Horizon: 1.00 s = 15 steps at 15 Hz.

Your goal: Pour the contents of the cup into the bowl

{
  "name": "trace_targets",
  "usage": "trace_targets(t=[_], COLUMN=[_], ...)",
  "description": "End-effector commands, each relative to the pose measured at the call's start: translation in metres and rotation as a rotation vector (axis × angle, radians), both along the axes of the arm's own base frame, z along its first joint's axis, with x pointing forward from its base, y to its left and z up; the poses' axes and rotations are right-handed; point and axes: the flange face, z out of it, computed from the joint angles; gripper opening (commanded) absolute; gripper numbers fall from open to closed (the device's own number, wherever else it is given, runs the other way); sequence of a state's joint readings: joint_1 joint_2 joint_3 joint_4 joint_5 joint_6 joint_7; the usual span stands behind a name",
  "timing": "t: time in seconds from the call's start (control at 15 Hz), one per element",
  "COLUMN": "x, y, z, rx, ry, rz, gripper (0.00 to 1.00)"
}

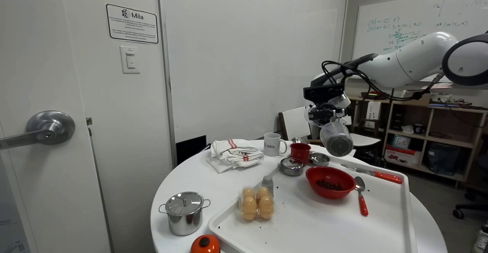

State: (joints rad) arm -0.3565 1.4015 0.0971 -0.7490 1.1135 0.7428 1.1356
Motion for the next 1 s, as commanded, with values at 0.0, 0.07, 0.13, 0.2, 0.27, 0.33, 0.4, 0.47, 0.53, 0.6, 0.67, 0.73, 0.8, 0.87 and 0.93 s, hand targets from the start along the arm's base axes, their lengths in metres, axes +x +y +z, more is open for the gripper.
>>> trace_targets(t=[0.0,0.07,0.13,0.2,0.27,0.33,0.4,0.47,0.53,0.6,0.67,0.73,0.8,0.87,0.93], x=[0.0022,0.0024,0.0028,0.0032,0.0036,0.0042,0.0049,0.0054,0.0054,0.0038,0.0041,0.0044,0.0046,0.0043,0.0038], y=[-0.0029,-0.0028,-0.002,-0.001,0.0001,0.0008,0.0013,0.0016,0.002,0.0038,0.0033,0.0029,0.0028,0.0019,0.0005], z=[0.003,0.0032,0.0034,0.0035,0.0033,0.003,0.0028,0.0028,0.0039,0.0071,0.007,0.007,0.0069,0.0066,0.0066], rx=[0.047,0.06,0.075,0.086,0.099,0.108,0.114,0.12,0.126,0.129,0.131,0.129,0.127,0.128,0.133], ry=[0.008,0.009,0.011,0.013,0.018,0.022,0.026,0.029,0.031,0.034,0.034,0.033,0.032,0.033,0.033], rz=[0.011,0.01,0.006,0.005,0.003,-0.001,-0.006,-0.008,-0.011,-0.015,-0.019,-0.022,-0.023,-0.024,-0.026], gripper=[0.08,0.08,0.08,0.08,0.08,0.08,0.08,0.08,0.08,0.08,0.08,0.08,0.08,0.08,0.08])
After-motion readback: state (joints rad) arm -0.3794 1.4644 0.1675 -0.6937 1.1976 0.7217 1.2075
